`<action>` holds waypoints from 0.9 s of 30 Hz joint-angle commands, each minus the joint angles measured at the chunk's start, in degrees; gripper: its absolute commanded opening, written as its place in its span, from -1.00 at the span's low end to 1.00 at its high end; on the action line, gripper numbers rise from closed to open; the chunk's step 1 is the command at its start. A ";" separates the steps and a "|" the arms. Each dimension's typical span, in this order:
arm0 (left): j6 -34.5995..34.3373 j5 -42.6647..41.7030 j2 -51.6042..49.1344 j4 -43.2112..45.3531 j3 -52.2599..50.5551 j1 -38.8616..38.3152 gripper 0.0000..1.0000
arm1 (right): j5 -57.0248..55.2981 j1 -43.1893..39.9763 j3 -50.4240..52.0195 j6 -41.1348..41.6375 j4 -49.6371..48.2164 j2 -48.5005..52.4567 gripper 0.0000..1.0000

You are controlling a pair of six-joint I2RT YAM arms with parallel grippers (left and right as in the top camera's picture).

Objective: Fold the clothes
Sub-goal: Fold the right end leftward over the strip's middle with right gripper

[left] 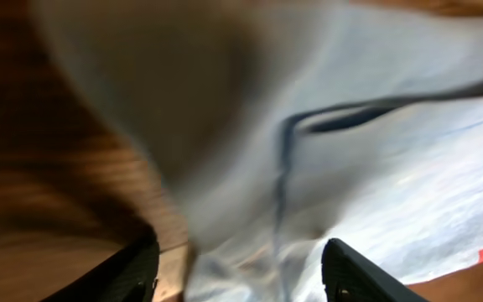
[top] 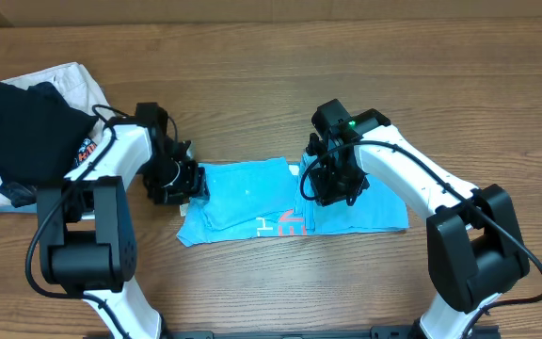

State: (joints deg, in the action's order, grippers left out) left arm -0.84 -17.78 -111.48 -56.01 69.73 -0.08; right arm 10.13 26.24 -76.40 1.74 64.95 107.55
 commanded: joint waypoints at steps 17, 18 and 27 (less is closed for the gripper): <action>-0.98 3.02 -1.75 -0.07 -0.57 -2.89 -0.92 | -3.56 -1.64 -1.64 1.62 0.11 -0.17 -0.30; -1.64 4.22 -1.73 -0.92 0.44 -2.27 -0.92 | -4.09 -1.95 -1.92 1.86 0.28 -0.17 -0.31; -2.12 6.34 -1.64 -13.70 25.51 9.94 -0.92 | -5.20 -11.78 -8.13 4.02 2.56 -0.17 -0.29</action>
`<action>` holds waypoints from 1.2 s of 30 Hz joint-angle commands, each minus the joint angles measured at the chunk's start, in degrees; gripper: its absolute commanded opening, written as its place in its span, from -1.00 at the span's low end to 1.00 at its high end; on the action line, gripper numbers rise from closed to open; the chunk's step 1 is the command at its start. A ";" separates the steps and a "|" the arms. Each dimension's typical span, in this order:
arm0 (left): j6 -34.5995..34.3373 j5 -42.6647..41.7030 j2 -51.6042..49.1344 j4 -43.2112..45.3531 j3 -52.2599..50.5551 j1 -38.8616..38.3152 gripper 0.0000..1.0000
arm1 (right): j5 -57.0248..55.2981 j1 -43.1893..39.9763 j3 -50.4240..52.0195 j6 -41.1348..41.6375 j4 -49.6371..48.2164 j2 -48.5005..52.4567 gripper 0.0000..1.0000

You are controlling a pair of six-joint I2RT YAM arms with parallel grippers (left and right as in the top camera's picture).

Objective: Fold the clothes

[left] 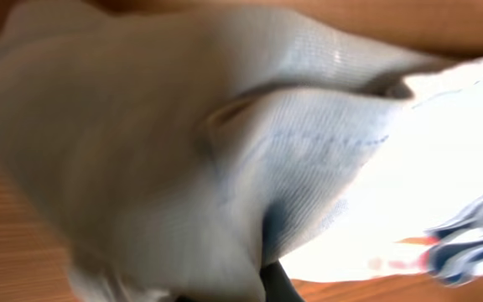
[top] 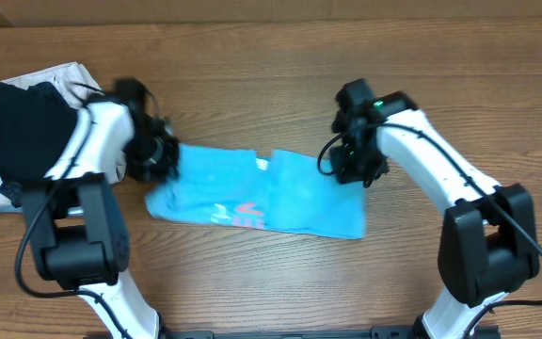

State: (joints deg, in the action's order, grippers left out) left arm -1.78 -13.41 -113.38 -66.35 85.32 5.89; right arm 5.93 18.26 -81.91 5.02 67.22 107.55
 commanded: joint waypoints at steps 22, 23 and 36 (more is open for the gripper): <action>-12.72 3.17 0.24 -18.93 22.43 -24.02 -0.92 | -0.92 -7.98 -2.47 0.57 2.51 -0.15 -0.28; -13.40 5.01 0.24 -18.86 22.32 -25.57 -0.89 | -0.90 -8.00 -2.47 0.57 2.56 -0.15 -0.28; -17.16 9.92 0.24 -11.54 16.31 -33.97 -0.84 | -0.92 -8.00 -2.47 0.57 3.28 -0.15 -0.28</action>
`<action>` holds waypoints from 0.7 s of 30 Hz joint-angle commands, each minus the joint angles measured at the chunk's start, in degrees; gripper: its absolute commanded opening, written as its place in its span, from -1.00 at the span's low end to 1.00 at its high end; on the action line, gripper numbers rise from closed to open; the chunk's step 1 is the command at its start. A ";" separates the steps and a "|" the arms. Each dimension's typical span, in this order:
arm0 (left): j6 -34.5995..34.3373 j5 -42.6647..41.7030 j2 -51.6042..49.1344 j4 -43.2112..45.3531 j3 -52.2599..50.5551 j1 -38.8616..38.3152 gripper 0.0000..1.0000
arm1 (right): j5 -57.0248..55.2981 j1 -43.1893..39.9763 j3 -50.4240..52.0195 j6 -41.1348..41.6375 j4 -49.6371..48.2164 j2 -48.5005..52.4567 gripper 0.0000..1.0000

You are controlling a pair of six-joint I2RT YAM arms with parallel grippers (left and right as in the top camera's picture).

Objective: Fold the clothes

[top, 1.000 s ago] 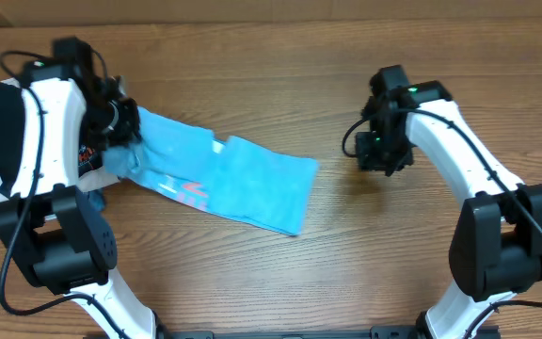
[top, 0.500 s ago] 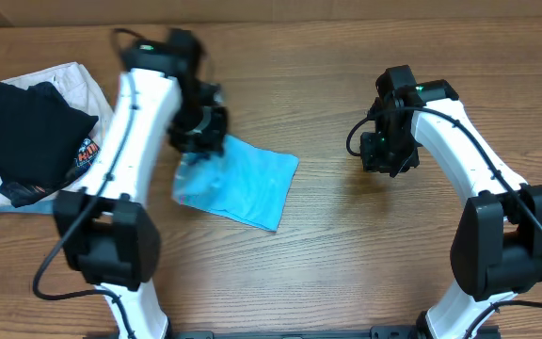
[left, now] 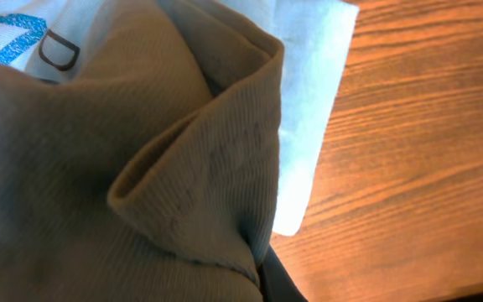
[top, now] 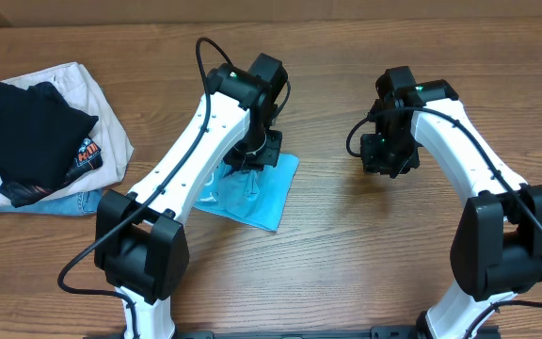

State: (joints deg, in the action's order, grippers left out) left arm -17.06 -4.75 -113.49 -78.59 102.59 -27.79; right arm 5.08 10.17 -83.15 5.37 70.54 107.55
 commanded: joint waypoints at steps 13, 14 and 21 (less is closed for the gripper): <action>-0.48 -7.54 0.35 2.69 -1.01 -0.63 -0.22 | -0.07 0.09 -1.22 0.22 0.09 -0.15 -0.28; 0.04 -7.54 0.35 2.34 -1.01 -0.63 -0.21 | -0.07 0.09 -1.22 0.22 0.09 -0.15 -0.28; 3.85 -0.57 0.37 -1.33 -0.83 0.33 -0.28 | -0.04 0.09 -1.22 0.22 0.09 -0.15 -0.28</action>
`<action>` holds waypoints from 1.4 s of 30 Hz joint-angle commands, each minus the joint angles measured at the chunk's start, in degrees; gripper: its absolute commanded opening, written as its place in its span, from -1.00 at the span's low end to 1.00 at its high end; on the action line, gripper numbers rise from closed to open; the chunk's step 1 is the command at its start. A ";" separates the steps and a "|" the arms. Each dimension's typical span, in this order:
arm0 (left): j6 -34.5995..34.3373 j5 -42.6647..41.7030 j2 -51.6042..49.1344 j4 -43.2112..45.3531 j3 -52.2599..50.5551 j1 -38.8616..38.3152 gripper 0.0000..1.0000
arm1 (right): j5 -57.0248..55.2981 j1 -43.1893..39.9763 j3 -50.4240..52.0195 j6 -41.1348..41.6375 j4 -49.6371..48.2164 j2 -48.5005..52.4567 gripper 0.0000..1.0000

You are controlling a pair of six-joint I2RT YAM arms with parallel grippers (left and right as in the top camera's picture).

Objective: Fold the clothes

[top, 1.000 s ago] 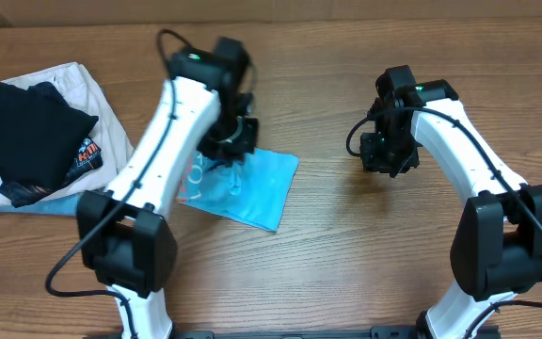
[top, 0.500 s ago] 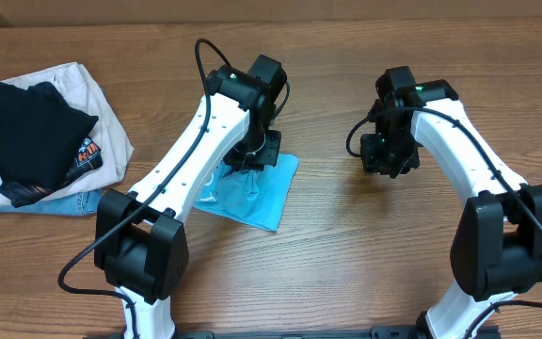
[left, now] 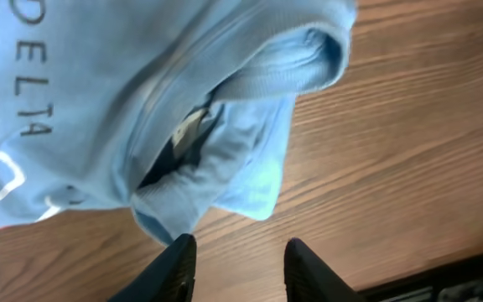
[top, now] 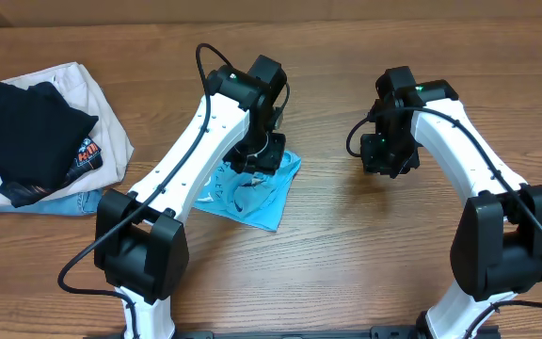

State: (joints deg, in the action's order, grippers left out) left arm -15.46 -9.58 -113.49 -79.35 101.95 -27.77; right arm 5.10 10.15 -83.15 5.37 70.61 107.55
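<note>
A light blue shirt (top: 252, 193) with printed lettering lies folded into a small packet on the wooden table, just left of the middle. In the left wrist view its folded edge and collar (left: 225, 109) lie just ahead of the fingers. My left gripper (top: 262, 155) hovers over the packet's far right corner, open (left: 240, 245), with bare wood between its fingertips. My right gripper (top: 384, 155) hangs over bare table to the right, apart from the shirt; its jaws do not show from above.
A pile of other clothes sits at the far left: a black garment (top: 22, 127) on a pale one (top: 87, 89), with denim (top: 59, 200) underneath. The table's far edge (top: 346, 19) runs along the top.
My left gripper has let go of the shirt: cloth filled its fingers then, and now they stand open above it. The shirt's printed face now shows. The right arm has not moved.
Both grippers first held the blue shirt spread long across the table's middle. Then the shirt was shifted left, still in both. Later the right gripper was away from it and the left held it doubled into a small packet, which now lies released.
</note>
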 commanded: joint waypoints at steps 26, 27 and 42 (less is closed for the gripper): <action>3.54 12.57 -0.33 15.76 -3.82 21.22 0.17 | 1.18 31.32 -1.22 -7.15 -12.66 -0.15 0.32; 3.76 12.55 -0.68 16.02 -4.31 21.24 0.17 | 0.42 32.33 -1.22 -7.15 -12.76 -0.15 0.38; 5.16 11.02 -13.60 15.37 -6.78 21.09 0.17 | -1.03 36.83 -0.48 -5.79 -22.53 8.33 0.02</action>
State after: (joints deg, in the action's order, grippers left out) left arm -11.57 2.15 -125.69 -63.16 95.55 -6.63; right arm 4.08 46.63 -83.18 -0.60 48.03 115.52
